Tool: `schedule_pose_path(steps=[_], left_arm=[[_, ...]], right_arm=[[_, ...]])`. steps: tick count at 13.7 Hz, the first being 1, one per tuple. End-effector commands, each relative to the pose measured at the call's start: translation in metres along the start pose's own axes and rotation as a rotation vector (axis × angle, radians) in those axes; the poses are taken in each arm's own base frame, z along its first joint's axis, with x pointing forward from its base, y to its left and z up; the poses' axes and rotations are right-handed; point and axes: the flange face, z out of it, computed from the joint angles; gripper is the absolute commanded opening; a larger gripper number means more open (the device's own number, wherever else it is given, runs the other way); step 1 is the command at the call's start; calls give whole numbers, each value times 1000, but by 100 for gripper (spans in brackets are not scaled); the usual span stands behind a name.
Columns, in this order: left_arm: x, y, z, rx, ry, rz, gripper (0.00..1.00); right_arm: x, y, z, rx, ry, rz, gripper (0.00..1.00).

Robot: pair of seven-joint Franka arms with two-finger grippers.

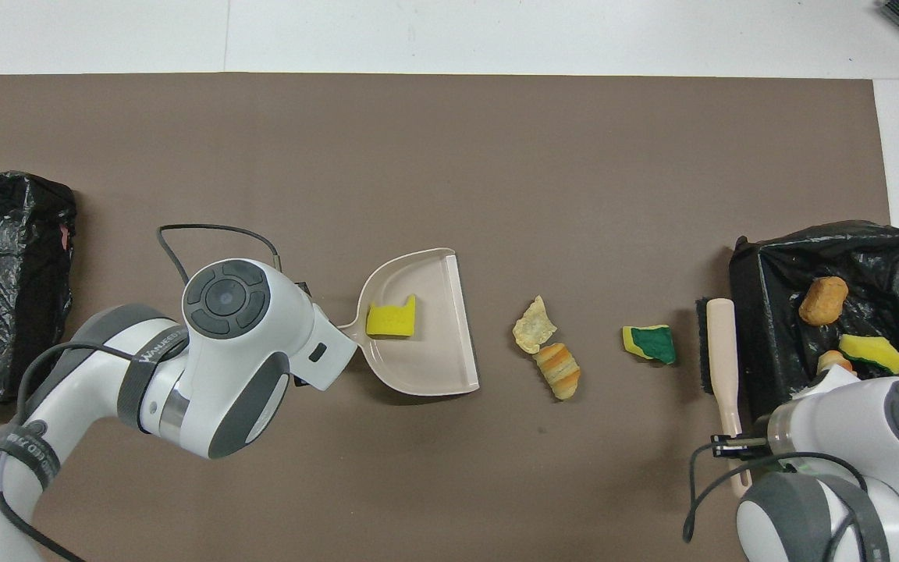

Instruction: Sweep and dump trash in bin

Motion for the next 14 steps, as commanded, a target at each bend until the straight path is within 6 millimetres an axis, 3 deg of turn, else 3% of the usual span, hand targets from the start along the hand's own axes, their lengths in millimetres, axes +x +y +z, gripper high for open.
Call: schedule_pose_path(steps=[1, 3, 6, 8, 14], left_arm=[[-1, 8, 1, 9, 13, -14, 0], [-1, 8, 1, 9, 13, -14, 0], [-1, 8, 1, 8, 14, -15, 0], [-1, 8, 1, 9, 13, -14, 0], [-1, 8, 1, 7, 13, -16, 0]], right_arm=[[17, -1, 25, -9, -25, -27, 0], [23, -14, 32, -12, -24, -22, 0], [39, -77, 39, -14, -11, -22, 0], [47, -122, 25, 29, -5, -38, 0], [43, -213, -2, 181, -15, -86, 0]])
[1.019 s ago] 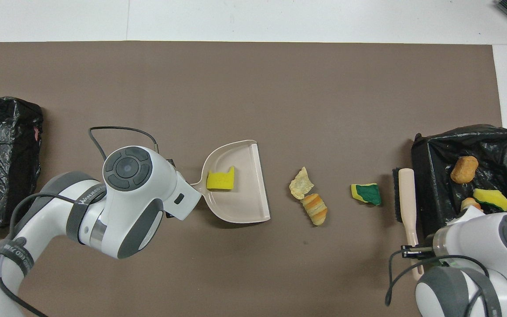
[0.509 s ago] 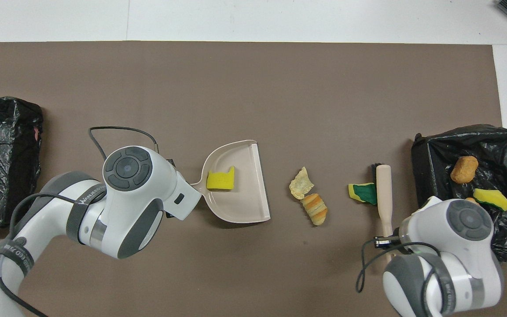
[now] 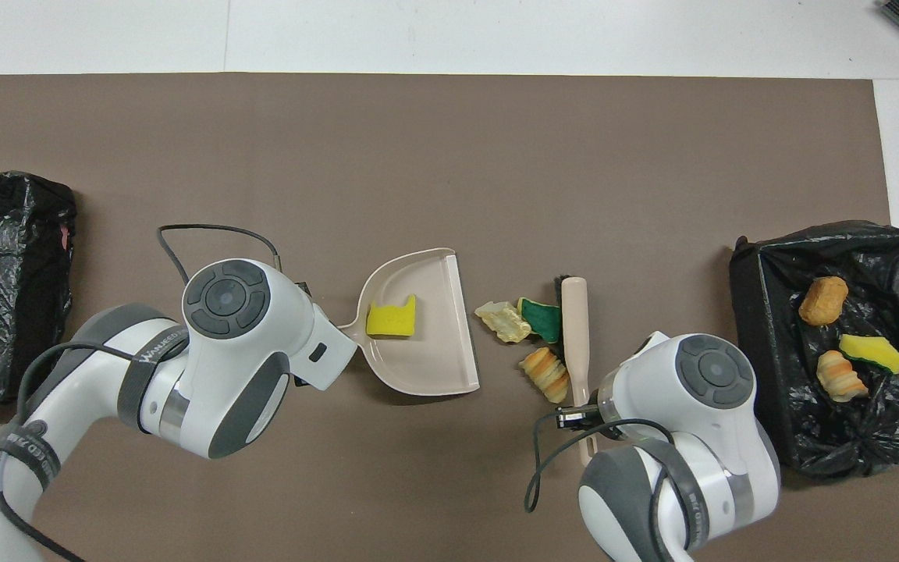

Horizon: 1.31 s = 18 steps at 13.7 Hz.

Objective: Sweep and dump trash in bin
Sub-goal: 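Sweep the remaining pieces into the dustpan with the right gripper brush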

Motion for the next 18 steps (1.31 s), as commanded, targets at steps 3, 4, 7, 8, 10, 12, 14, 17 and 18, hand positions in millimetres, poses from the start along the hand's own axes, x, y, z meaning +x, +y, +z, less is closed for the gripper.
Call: schedule_pose_path(steps=[3, 4, 7, 8, 10, 12, 14, 17, 18], left_arm=[[-1, 8, 1, 6, 12, -14, 0], [-1, 9, 1, 4, 11, -15, 0], [-1, 8, 0, 8, 12, -13, 0], [-1, 8, 1, 6, 11, -13, 0], [-1, 8, 1, 6, 12, -14, 0], [-1, 9, 1, 4, 11, -15, 0], [-1, 9, 0, 6, 12, -17, 0], [-1, 13, 1, -16, -3, 5, 0], [8, 20, 0, -14, -5, 41, 0]], right_arm=[[-2, -75, -6, 61, -15, 0, 0], [-6, -86, -8, 59, -15, 1, 0], [-24, -135, -18, 88, -5, -36, 0], [-23, -141, -22, 92, 0, -47, 0], [-25, -135, -36, 93, -5, -58, 0], [-26, -118, -61, 105, 6, -36, 0], [-28, -106, -74, 95, 9, -38, 0], [-38, -68, -77, 13, -71, -27, 0], [-42, -58, -75, -8, -110, -4, 0]])
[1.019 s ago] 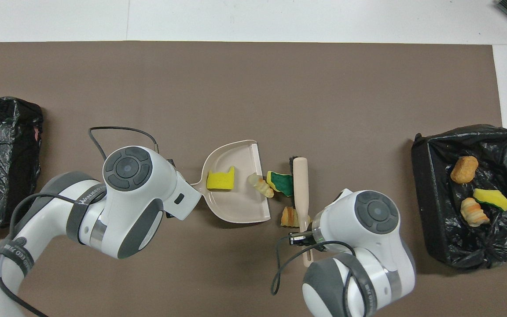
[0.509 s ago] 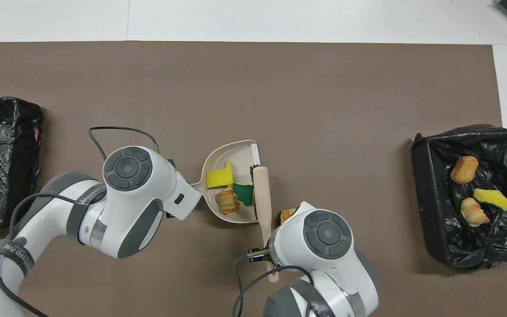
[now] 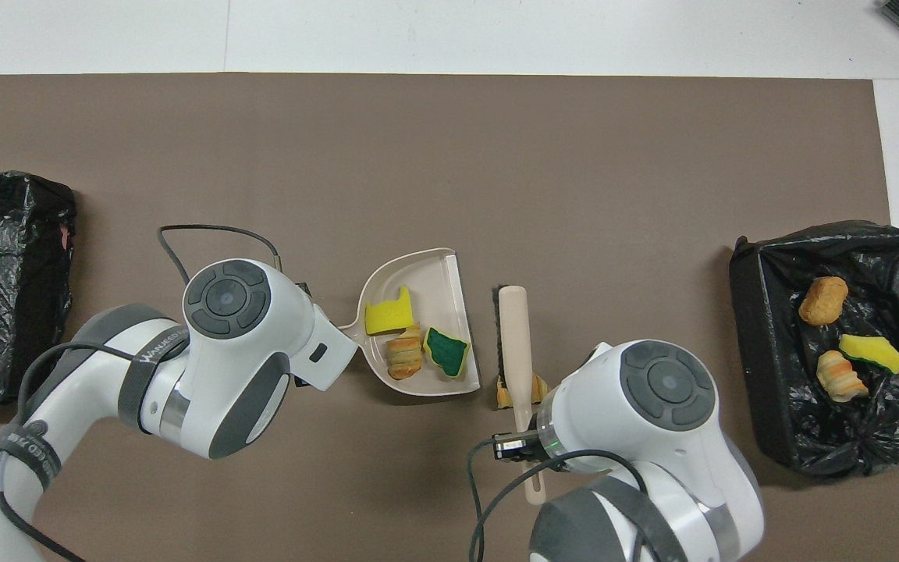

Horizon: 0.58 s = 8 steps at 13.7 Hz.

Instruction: Sweep and dump trash in bin

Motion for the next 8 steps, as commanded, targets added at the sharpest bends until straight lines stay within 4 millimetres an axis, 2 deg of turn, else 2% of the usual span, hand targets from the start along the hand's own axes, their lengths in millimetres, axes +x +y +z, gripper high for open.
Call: schedule_pose_path(steps=[1, 4, 6, 8], left_arm=[[12, 21, -2, -4, 0, 77, 0], [10, 22, -2, -24, -14, 212, 0], [8, 24, 0, -41, -27, 241, 0], [9, 24, -1, -38, -27, 243, 0]], right_arm=[[-11, 33, 2, -47, -62, 64, 0], [-39, 56, 20, -77, -86, 139, 0], [-61, 69, 34, -113, -90, 173, 0], [-68, 73, 42, -118, -90, 161, 0]])
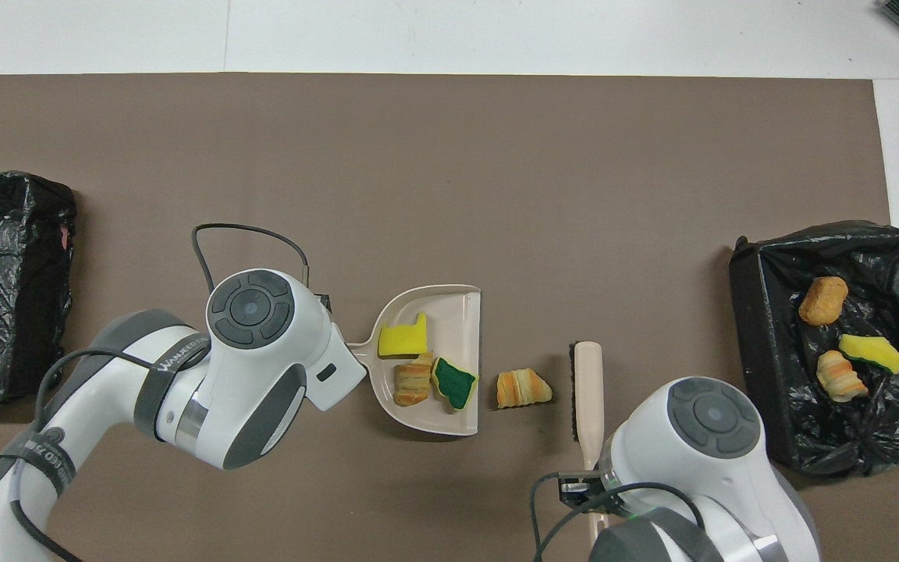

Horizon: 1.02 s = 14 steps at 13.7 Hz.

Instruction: Sweep and dump trash in bin

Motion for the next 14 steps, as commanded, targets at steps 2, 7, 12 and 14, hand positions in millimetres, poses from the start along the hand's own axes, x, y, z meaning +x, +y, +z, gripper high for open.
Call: schedule_pose_path(steps=[2, 7, 12, 14], left_arm=[[-4, 11, 0, -19, -11, 23, 0], [-4, 11, 0, -19, -10, 0, 0], [-3, 11, 0, -16, -9, -16, 0], [-4, 10, 0, -17, -9, -26, 0]], right_arm=[[-4, 0, 17, -8, 49, 27, 0], [52, -20, 55, 34, 124, 11, 0], [49, -90, 33, 70, 131, -84, 0], [44, -102, 29, 95, 133, -93, 0]])
